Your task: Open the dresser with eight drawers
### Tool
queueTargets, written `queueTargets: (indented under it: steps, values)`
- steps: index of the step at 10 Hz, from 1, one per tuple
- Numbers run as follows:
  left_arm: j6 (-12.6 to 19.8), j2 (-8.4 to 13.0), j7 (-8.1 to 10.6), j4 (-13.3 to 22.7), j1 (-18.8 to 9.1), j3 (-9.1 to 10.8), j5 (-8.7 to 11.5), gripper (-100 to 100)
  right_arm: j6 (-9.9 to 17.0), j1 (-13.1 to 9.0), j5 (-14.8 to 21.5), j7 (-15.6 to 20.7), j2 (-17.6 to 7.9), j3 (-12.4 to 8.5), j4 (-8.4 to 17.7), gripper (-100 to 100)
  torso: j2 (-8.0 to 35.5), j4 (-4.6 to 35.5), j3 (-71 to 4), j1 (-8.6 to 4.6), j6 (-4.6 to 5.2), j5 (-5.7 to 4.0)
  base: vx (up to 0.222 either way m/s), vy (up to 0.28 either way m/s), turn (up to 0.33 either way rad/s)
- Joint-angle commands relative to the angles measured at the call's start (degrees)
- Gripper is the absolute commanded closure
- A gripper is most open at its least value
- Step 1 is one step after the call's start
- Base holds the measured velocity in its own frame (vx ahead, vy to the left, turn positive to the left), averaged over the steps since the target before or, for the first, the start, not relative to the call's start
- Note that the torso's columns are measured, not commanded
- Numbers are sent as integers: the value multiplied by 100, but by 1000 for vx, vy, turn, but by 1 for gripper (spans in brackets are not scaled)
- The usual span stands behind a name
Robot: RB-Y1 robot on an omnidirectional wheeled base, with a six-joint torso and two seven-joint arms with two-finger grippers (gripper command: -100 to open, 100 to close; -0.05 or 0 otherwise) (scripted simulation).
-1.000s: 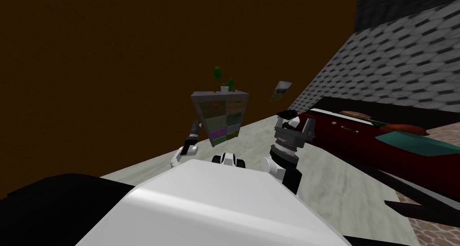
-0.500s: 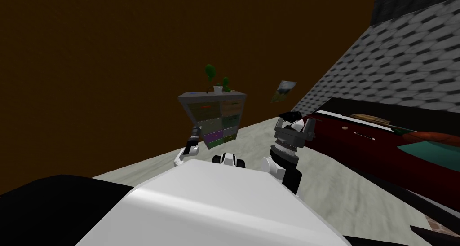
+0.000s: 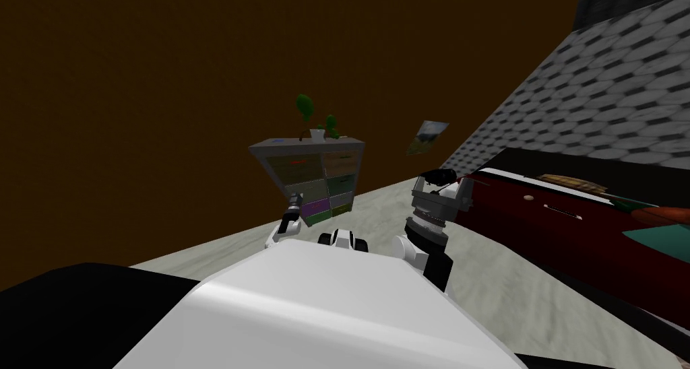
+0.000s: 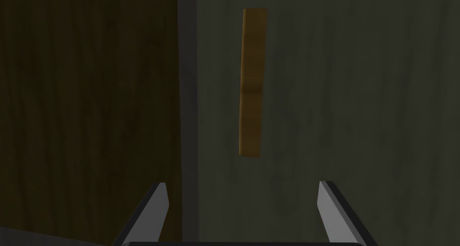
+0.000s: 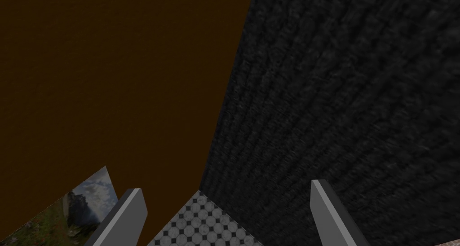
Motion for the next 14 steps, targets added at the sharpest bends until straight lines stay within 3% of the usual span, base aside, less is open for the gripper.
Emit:
queueTargets:
  steps: [1,3,4,5,14]
  values:
    - [29,-273,-19,197,-98,56,30,-100,0,0,0,0,0,0,0,0,9,3,6,4,1,1,46,-54,20]
    - [177,-189,-8,32,-97,73,33,-100,0,-1,0,0,-1,-1,0,0,12,4,8,10,0,2,39,-12,-4]
    - [102,-207,-8,55,-64,54,28,-100,0,-1,0,0,-1,-1,0,0,-4,1,0,8,1,2,35,2,-3]
    - [128,-205,-7,40,-65,56,29,100,0,-1,0,0,-1,-1,0,0,-1,-1,-1,0,0,1,0,0,0]
    - [241,-229,19,-250,140,-41,3,100,1,-3,0,0,0,1,1,0,4,-6,5,-10,-2,5,-145,-80,12]
